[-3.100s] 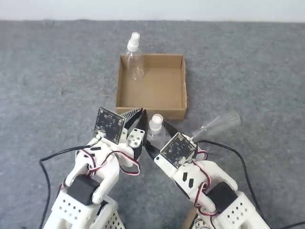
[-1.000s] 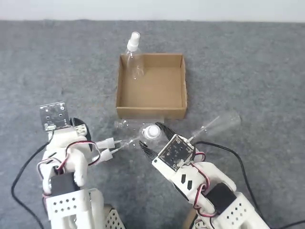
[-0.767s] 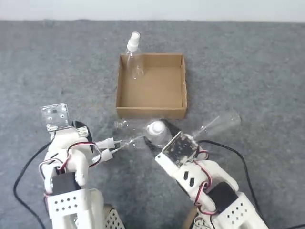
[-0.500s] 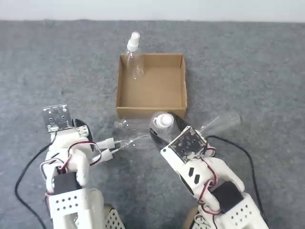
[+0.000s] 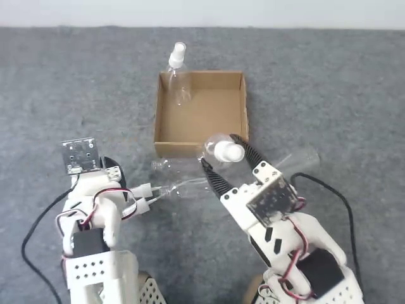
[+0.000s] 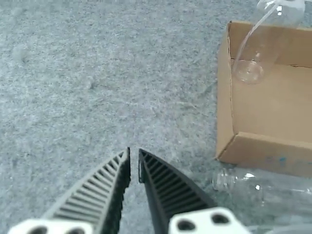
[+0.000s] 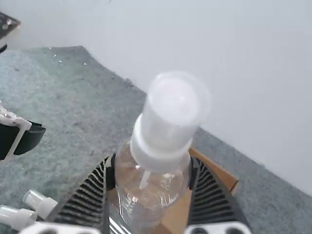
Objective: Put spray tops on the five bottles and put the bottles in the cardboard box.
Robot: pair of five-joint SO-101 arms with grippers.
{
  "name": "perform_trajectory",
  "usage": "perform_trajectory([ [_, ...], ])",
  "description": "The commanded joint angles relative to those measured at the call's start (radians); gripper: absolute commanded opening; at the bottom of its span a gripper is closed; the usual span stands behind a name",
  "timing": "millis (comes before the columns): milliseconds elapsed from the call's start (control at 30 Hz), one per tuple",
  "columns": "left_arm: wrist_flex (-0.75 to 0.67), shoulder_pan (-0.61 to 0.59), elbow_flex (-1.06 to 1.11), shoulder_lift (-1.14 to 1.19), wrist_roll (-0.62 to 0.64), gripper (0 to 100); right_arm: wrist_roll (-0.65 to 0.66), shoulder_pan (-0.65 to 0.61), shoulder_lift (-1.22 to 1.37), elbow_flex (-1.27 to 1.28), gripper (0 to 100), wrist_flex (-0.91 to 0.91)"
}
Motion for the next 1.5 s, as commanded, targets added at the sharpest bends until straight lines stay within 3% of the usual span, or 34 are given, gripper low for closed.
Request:
perform_trajectory([
  [0, -0.029, 0.006, -0.010, -0.015, -0.006, 3, 0.011, 0.010, -0.007, -0.123, 0.6, -0.004],
  [333, -0.029, 0.002, -0.008, -0.015, -0.006, 3, 0.012, 0.008, 0.027, -0.249, 0.6, -0.004],
  [1000, -0.106, 0.006, 0.041, -0.015, -0.008, 3, 0.003, 0.005, 0.628, -0.548, 0.6, -0.008],
  [1467, -0.106, 0.006, 0.044, -0.015, -0.008, 3, 0.003, -0.013, 0.900, -0.560, 0.6, -0.226],
])
